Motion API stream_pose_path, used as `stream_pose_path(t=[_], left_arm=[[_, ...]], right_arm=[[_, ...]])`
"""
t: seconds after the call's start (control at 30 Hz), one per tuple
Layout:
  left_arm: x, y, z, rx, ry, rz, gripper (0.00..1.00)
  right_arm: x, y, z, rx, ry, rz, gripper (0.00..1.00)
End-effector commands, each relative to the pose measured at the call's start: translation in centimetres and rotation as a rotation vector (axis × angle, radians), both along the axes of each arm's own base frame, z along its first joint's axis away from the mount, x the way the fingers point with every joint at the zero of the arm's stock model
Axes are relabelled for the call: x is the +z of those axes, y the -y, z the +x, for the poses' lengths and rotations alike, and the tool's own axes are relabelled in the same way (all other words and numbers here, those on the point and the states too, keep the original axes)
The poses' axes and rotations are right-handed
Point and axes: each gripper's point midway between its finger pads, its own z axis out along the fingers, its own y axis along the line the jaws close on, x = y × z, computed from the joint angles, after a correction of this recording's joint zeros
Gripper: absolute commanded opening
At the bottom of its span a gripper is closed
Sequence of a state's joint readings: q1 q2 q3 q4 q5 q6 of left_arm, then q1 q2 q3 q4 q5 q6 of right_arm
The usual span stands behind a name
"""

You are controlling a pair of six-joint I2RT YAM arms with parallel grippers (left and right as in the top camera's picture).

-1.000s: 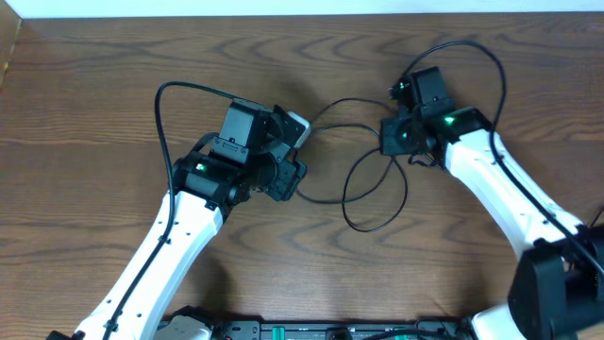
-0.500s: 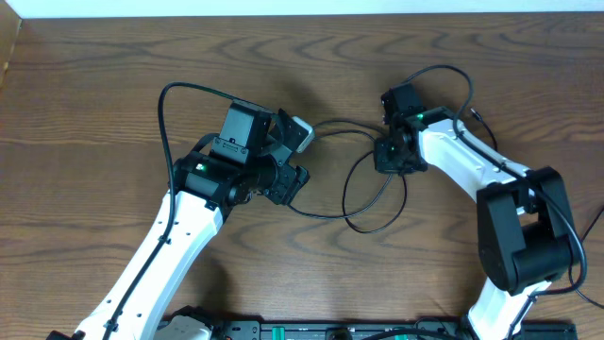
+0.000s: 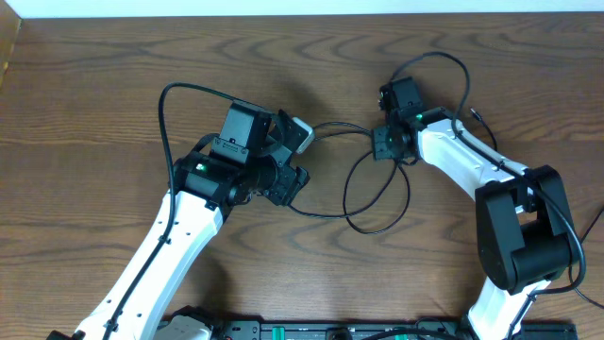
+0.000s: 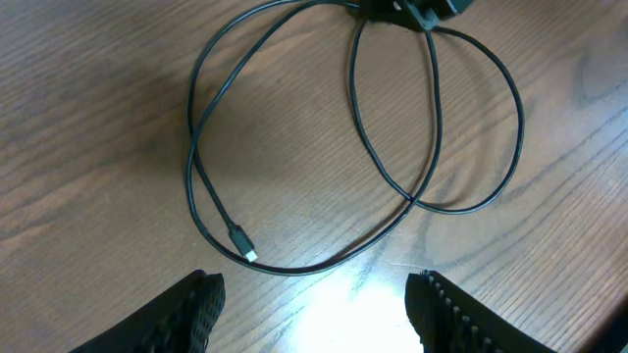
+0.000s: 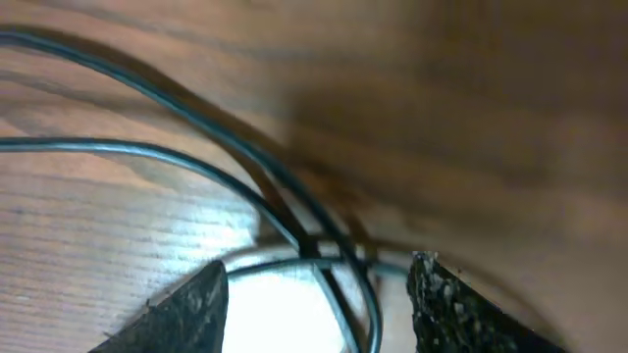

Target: Untangle cables

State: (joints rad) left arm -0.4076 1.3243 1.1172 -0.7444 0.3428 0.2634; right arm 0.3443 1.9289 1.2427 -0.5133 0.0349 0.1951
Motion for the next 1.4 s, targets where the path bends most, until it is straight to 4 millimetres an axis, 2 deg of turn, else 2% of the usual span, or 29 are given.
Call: stream_pose_path(t=[0.0,0.23,0.47,0.7,1.0,1.17,1.37], left_arm=[[-0.1,0.2,-0.1,-0.016,-0.006,-0.007,0.65],[-0.1,0.2,-0.1,-0.013,-0.008,-0.008,0.64],[-0.1,0.2,-0.1,-0.013,-0.008,-0.008,0.65],[-0.1,0.2,-0.1,-0.013,-0.007,-0.008,0.65],[-0.1,0.2,-0.1,-0.013,-0.007,-0.008,0.64],[-0.1,0.2,-0.1,-0.013,-0.007,-0.008,0.65],[-0.1,0.2,-0.1,-0.014,-0.007,-0.008,0.65]], right_arm=[[0.5,-0.1,0.9,0.213,0.055,-0.093,0.59],[0.3,0.1,0.5,0.405,0.051,-0.172,0.73],[-0.2,0.5,-0.5,0.584,0.020,-0.241,0.79],[-1.0,0.3,-0.8,0.650,0.011,-0.251,0.71],[-5.7,0.4,-1.0,0.658,-0.061,-0.253,0.66],[-8.7,0.4,-1.4,0.664,-0.105,-0.247,0.47],[-11.2,0.4,-2.6,0.677,-0.165,-0.222,0.38]])
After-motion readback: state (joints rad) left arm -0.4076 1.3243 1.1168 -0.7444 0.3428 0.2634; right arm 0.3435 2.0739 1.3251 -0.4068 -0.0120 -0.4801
